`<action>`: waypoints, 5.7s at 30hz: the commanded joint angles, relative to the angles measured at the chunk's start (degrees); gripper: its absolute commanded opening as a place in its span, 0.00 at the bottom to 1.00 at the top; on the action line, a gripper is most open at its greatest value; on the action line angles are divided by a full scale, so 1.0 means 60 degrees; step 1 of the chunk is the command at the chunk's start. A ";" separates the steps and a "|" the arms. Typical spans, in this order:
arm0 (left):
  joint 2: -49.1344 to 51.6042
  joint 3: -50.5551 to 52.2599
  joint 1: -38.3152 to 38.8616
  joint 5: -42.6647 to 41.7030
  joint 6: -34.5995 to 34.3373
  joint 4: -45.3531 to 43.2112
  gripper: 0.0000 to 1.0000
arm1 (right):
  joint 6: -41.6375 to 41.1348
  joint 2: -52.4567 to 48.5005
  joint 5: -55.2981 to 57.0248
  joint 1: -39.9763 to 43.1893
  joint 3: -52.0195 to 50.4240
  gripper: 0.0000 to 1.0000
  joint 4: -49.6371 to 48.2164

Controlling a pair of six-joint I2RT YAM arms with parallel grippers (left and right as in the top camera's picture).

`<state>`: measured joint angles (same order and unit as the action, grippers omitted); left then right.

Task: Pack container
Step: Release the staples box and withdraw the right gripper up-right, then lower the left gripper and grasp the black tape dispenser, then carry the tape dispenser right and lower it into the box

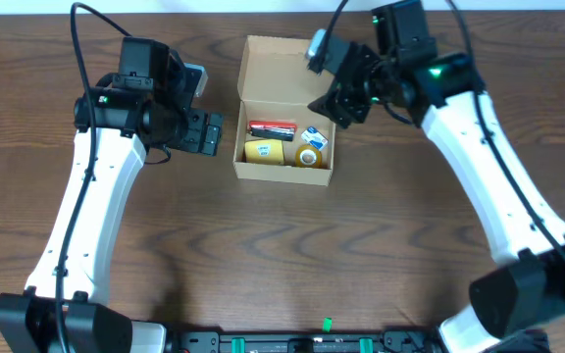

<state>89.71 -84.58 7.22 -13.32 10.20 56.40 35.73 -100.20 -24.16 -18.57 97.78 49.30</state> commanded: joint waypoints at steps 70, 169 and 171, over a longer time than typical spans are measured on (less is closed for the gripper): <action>0.5315 -0.0109 -0.0699 0.2211 -0.3246 -0.3665 0.84 | -0.1559 0.0310 0.0284 0.1752 0.0149 0.99 0.0685; 0.5158 -0.1679 0.2732 0.1045 0.9657 -0.2637 0.32 | -0.0047 0.3512 -0.0146 0.2528 0.0146 0.99 0.3574; 0.5155 -0.1679 0.2732 0.1049 0.9657 -0.2663 0.38 | -0.0047 0.3515 -0.0146 0.2528 0.0146 0.99 0.3574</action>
<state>119.50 -94.30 24.01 -7.27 67.57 40.45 34.61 -79.26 -24.86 -3.66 97.78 70.67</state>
